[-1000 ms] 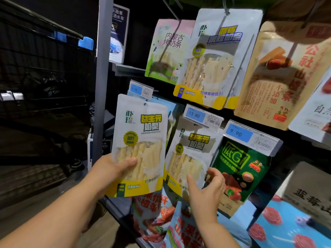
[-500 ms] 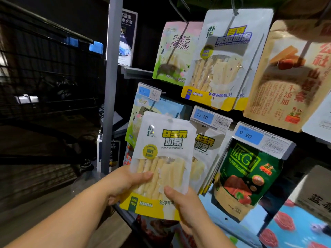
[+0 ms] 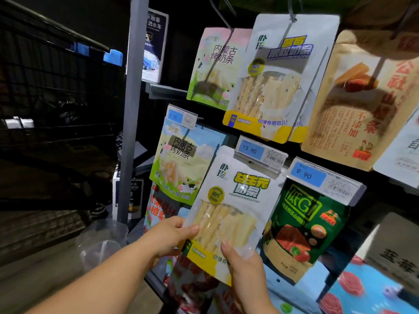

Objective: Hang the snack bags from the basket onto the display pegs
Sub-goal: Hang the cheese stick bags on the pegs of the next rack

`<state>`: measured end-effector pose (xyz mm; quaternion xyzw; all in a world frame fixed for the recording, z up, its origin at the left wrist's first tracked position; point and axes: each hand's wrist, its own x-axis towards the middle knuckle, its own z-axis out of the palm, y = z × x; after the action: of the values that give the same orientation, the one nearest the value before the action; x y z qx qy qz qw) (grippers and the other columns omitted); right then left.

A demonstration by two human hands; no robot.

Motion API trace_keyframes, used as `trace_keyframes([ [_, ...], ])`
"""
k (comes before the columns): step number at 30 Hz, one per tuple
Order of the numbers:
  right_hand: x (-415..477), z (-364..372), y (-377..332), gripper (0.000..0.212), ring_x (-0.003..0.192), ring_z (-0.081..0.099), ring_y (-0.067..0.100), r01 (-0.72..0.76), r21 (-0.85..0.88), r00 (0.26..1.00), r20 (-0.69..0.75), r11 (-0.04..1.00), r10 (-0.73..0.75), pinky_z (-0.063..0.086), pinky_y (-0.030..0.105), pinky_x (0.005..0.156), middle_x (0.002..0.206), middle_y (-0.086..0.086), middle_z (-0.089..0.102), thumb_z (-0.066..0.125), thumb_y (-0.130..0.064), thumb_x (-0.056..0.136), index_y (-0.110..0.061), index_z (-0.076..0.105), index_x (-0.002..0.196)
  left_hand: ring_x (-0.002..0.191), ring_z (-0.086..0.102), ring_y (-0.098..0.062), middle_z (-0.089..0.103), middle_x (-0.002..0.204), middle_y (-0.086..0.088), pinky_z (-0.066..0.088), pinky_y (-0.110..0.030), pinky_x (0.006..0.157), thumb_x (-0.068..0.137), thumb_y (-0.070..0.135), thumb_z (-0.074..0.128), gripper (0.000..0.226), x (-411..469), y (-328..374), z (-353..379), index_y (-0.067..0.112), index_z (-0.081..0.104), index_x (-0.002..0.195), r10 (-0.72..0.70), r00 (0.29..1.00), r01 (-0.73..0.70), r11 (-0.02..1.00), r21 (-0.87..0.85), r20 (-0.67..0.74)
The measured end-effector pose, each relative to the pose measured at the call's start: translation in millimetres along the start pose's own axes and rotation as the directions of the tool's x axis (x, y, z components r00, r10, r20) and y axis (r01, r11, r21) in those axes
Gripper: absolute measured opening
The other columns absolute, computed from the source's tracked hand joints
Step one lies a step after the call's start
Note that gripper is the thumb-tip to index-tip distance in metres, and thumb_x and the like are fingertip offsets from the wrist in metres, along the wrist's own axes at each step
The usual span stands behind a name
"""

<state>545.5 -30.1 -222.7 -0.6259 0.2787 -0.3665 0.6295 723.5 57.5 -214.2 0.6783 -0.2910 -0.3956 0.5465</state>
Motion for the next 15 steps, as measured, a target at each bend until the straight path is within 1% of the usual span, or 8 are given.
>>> trace_keyframes([
  [2,1,-2,0,0.032,0.105,0.069,0.009,0.015,-0.020,1.000,-0.022,1.000,-0.015,0.051,0.020,0.086,0.111,-0.008,0.075,0.068,-0.010,0.090,-0.018,0.066,0.122,0.067,0.057,-0.011,0.069,0.081,0.004,0.050,-0.028,0.068,0.089,0.040,0.067,0.020,6,-1,3,0.021,0.066,0.096,0.007,1.000,-0.007,1.000,0.012,-0.008],
  [4,3,-3,1,0.029,0.102,0.069,0.005,0.014,-0.039,0.999,-0.031,0.999,-0.015,0.051,0.017,0.080,0.108,-0.012,0.075,0.070,-0.014,0.090,-0.022,0.068,0.117,0.073,0.064,-0.015,0.073,0.085,0.002,0.055,-0.033,0.074,0.088,0.043,0.068,0.024,9,-3,5,0.020,0.068,0.097,0.006,1.000,-0.005,0.999,0.033,-0.024],
  [6,6,-5,1,0.025,0.100,0.069,0.003,0.004,-0.059,0.999,-0.038,0.998,-0.007,0.050,0.019,0.081,0.105,-0.016,0.075,0.070,-0.016,0.090,-0.028,0.068,0.113,0.087,0.068,-0.020,0.075,0.093,-0.001,0.058,-0.039,0.085,0.087,0.044,0.069,0.027,13,-4,9,0.019,0.069,0.098,-0.006,0.999,0.008,0.998,0.062,-0.044],
  [8,9,-7,2,0.024,0.099,0.068,0.000,0.002,-0.088,0.999,-0.048,0.996,-0.006,0.049,0.023,0.086,0.105,-0.019,0.074,0.070,-0.019,0.091,-0.032,0.068,0.111,0.092,0.069,-0.024,0.075,0.094,-0.004,0.055,-0.042,0.088,0.087,0.043,0.069,0.029,18,-5,13,0.016,0.069,0.096,-0.013,0.998,0.017,0.998,0.064,-0.062],
  [10,14,-9,1,0.024,0.099,0.067,-0.003,0.001,-0.118,0.998,-0.061,0.993,-0.008,0.048,0.020,0.085,0.106,-0.021,0.073,0.070,-0.023,0.091,-0.035,0.066,0.111,0.094,0.069,-0.030,0.075,0.093,-0.008,0.054,-0.047,0.089,0.086,0.042,0.071,0.031,24,-5,19,0.012,0.068,0.094,0.001,0.996,0.002,0.999,0.034,-0.094],
  [12,23,-12,1,0.025,0.100,0.067,0.000,-0.006,-0.152,0.996,-0.091,0.988,-0.008,0.047,0.017,0.081,0.106,-0.018,0.074,0.071,-0.026,0.090,-0.033,0.067,0.113,0.092,0.068,-0.030,0.073,0.095,-0.009,0.055,-0.045,0.086,0.086,0.042,0.071,0.031,31,-3,28,0.012,0.067,0.094,0.020,0.988,-0.017,1.000,0.021,-0.153],
  [14,32,-15,3,0.029,0.103,0.066,0.005,-0.029,-0.209,0.992,-0.129,0.977,0.002,0.048,0.021,0.082,0.110,-0.015,0.072,0.072,-0.031,0.088,-0.029,0.066,0.117,0.090,0.065,-0.026,0.071,0.097,-0.007,0.051,-0.037,0.078,0.088,0.041,0.069,0.028,37,1,37,0.014,0.065,0.095,0.031,0.977,-0.022,0.999,0.044,-0.211],
  [15,37,-17,5,0.032,0.103,0.066,0.007,-0.043,-0.239,0.988,-0.152,0.970,0.007,0.049,0.023,0.083,0.111,-0.014,0.072,0.074,-0.033,0.087,-0.028,0.066,0.118,0.091,0.065,-0.025,0.070,0.097,-0.006,0.051,-0.037,0.080,0.089,0.039,0.069,0.026,41,3,41,0.014,0.064,0.094,0.038,0.972,-0.026,0.998,0.057,-0.230],
])
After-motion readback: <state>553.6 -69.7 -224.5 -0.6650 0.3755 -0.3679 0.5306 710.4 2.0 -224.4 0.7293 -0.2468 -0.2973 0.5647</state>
